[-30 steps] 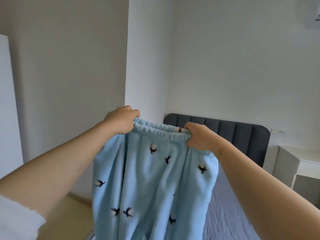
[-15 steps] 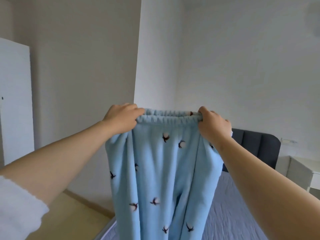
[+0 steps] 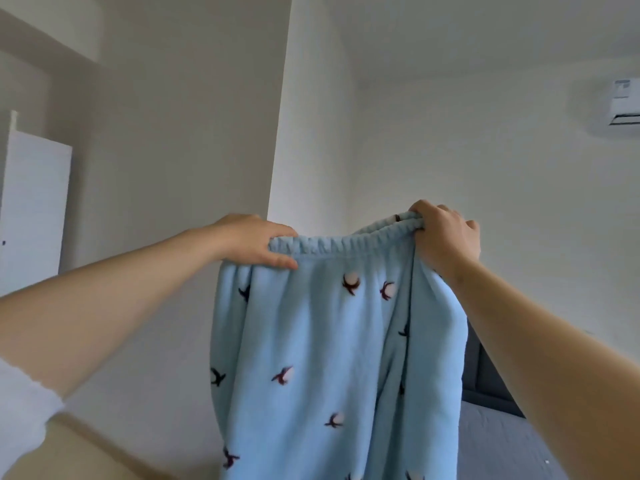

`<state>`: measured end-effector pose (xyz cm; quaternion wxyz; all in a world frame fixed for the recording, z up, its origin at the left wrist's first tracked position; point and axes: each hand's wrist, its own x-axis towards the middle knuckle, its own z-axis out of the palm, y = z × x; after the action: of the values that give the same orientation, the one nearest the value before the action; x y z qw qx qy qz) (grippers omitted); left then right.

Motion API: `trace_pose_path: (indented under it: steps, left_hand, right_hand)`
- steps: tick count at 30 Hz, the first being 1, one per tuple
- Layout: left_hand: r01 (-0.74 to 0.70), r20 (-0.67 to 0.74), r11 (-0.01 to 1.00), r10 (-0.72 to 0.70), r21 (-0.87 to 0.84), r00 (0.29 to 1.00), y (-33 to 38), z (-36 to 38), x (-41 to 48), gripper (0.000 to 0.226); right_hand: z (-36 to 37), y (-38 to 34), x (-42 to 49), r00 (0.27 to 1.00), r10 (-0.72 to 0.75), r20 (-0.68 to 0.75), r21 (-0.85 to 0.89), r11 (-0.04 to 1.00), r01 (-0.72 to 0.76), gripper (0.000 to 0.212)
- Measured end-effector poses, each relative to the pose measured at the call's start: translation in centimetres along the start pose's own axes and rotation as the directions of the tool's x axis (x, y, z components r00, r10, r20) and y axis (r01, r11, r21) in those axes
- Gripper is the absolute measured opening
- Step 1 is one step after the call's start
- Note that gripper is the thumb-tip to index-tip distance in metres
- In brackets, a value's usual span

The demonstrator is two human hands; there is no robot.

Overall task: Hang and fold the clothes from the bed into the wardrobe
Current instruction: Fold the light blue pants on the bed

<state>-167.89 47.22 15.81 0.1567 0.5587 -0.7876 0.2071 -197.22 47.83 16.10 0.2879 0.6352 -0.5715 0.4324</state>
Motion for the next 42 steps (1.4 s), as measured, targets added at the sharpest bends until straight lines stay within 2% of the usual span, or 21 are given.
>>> trace_pose_path:
  steps: [2,3,5,6,7,9,11,12,14,17,20,25,27,29,34,37,40,42]
  left_hand:
    - [-0.03,-0.015,1.0,0.03,0.011,0.999,0.4,-0.2,0.1,0.042]
    - [-0.053,-0.023,0.997,0.052,-0.051,0.998,0.7,-0.2,0.1,0.04]
    - [-0.081,-0.011,0.954,0.081,-0.288,0.997,1.1,0.1,-0.1,0.022]
    - [-0.073,0.016,0.917,0.086,-0.391,0.996,1.2,0.3,-0.2,0.02]
    - [-0.044,0.074,0.874,0.091,-0.483,0.993,1.3,0.6,-0.5,0.021]
    - [0.103,0.298,0.782,0.11,-0.614,0.948,1.5,1.5,-0.9,0.01]
    - [0.232,0.52,0.771,0.146,-0.593,0.842,1.9,2.6,-0.9,0.009]
    - [0.26,0.582,0.793,0.142,-0.551,0.801,2.1,3.1,-0.8,0.01]
    - [0.278,0.641,0.819,0.136,-0.502,0.755,3.0,3.9,-0.9,0.009]
    - [0.34,0.681,0.773,0.158,-0.536,0.715,4.8,5.7,-1.2,0.007]
    - [0.366,0.656,0.706,0.185,-0.606,0.731,7.3,7.3,-1.6,0.006]
    - [0.308,0.538,0.604,0.244,-0.735,0.807,10.9,8.2,-1.3,0.032]
    - [0.301,0.48,0.568,0.194,-0.766,0.856,12.1,8.1,-0.6,0.036]
    - [0.292,0.429,0.548,0.138,-0.784,0.893,13.0,8.3,-0.1,0.028]
    - [0.28,0.462,0.629,0.143,-0.725,0.875,13.4,9.5,-0.1,0.023]
    - [0.346,0.515,0.622,0.109,-0.702,0.85,12.9,9.9,-0.2,0.009]
    - [0.41,0.493,0.606,-0.033,-0.682,0.869,10.9,9.5,0.1,0.011]
    - [0.438,0.462,0.589,-0.12,-0.679,0.879,8.7,9.1,0.5,0.025]
  right_hand:
    - [0.1,0.3,-0.1,1.0,-0.005,0.012,0.006,1.0,0.005,0.047]
    - [0.2,0.4,-0.3,1.0,-0.005,0.021,0.008,1.0,0.005,0.047]
    - [0.4,0.7,-0.5,0.999,-0.004,0.045,0.008,1.0,0.004,0.046]
    - [0.4,0.9,-0.6,0.998,-0.004,0.058,0.005,1.0,0.004,0.044]
    - [0.4,1.1,-0.7,0.998,-0.009,0.067,-0.002,1.0,0.009,0.043]
    - [0.5,1.4,-1.0,0.996,-0.048,0.075,-0.034,0.998,0.051,0.041]
    - [0.7,1.5,-1.6,0.991,-0.101,0.085,-0.076,0.991,0.108,0.039]
    - [0.9,1.5,-1.9,0.988,-0.122,0.091,-0.081,0.988,0.129,0.039]
    - [1.3,1.4,-2.4,0.984,-0.142,0.103,-0.06,0.987,0.149,0.04]
    - [1.8,1.1,-2.8,0.981,-0.151,0.121,0.012,0.988,0.151,0.043]
    - [2.1,0.6,-2.9,0.985,-0.135,0.106,0.09,0.988,0.126,0.044]
    - [2.3,0.1,-2.6,0.988,-0.081,0.131,0.142,0.988,0.062,0.042]
    - [2.4,0.1,-2.7,0.989,-0.05,0.143,0.163,0.986,0.026,0.041]
    - [2.4,0.1,-2.9,0.988,-0.022,0.153,0.173,0.985,-0.005,0.04]
    - [2.7,0.7,-3.6,0.981,0.003,0.193,0.144,0.989,-0.031,0.039]
    - [3.0,1.1,-4.3,0.976,0.003,0.218,0.12,0.992,-0.03,0.036]
    - [3.3,1.7,-4.6,0.97,0.007,0.242,0.074,0.997,-0.025,0.026]
    - [3.3,2.1,-4.5,0.964,0.003,0.264,0.043,0.999,-0.014,0.019]
